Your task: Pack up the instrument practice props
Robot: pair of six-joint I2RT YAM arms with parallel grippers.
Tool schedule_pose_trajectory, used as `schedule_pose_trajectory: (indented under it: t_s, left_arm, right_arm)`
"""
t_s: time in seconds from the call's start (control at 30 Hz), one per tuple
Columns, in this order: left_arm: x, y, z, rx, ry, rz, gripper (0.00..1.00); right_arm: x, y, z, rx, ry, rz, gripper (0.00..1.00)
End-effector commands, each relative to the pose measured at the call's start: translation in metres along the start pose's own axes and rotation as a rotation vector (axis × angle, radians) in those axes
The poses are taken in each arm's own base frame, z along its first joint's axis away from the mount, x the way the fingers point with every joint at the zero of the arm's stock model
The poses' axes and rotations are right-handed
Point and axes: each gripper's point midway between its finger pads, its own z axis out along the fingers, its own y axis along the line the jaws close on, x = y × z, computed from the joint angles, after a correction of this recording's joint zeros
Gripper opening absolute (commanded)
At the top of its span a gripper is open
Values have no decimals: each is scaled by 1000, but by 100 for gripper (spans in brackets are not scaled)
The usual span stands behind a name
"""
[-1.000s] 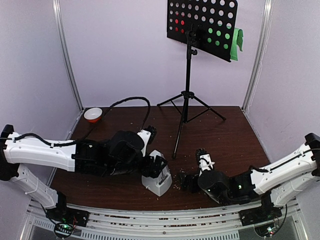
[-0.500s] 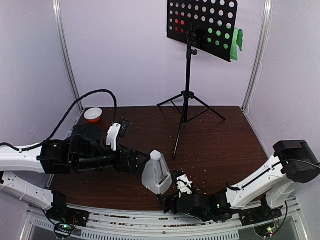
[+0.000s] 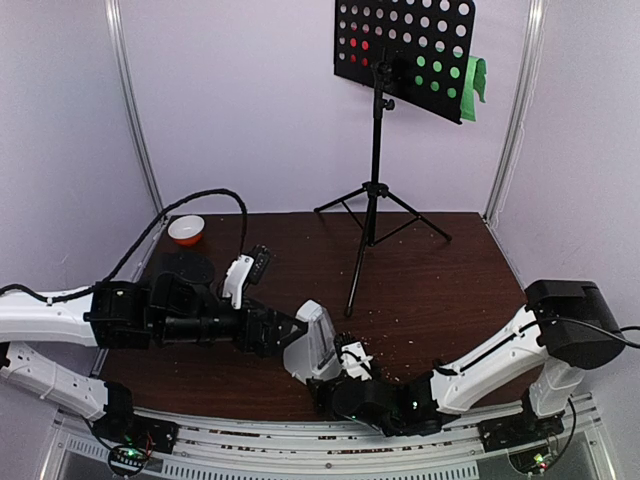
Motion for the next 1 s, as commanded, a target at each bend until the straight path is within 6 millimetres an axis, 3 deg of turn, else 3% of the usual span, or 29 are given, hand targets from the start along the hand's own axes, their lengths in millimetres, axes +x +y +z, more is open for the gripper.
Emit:
schedule_pose_trajectory:
  t_s: [0.0, 0.2, 0.33, 0.4, 0.57, 0.83, 0.97]
  left_arm:
    - [-6, -5, -1, 43, -32, 0, 98]
    - [-15, -26, -7, 184, -55, 41, 98]
    - [-22, -24, -1, 239, -48, 71, 98]
    - [-28, -14, 8, 237, -33, 92, 98]
    - [-45, -13, 30, 228, -12, 293, 98]
    - [-42, 11, 75, 131, 56, 512, 98]
    - [-33, 4, 85, 199, 83, 574, 98]
  right_arm:
    - [1, -28, 5, 117, 9, -1, 98]
    - [-19, -102, -9, 261, -31, 102, 98]
    - [-30, -133, -20, 279, -45, 151, 98]
    - [-37, -135, -26, 261, -58, 147, 98]
    - [-47, -119, -36, 121, -74, 167, 98]
    - [-54, -100, -50, -71, -103, 254, 99]
    - [-54, -98, -52, -87, -99, 247, 99]
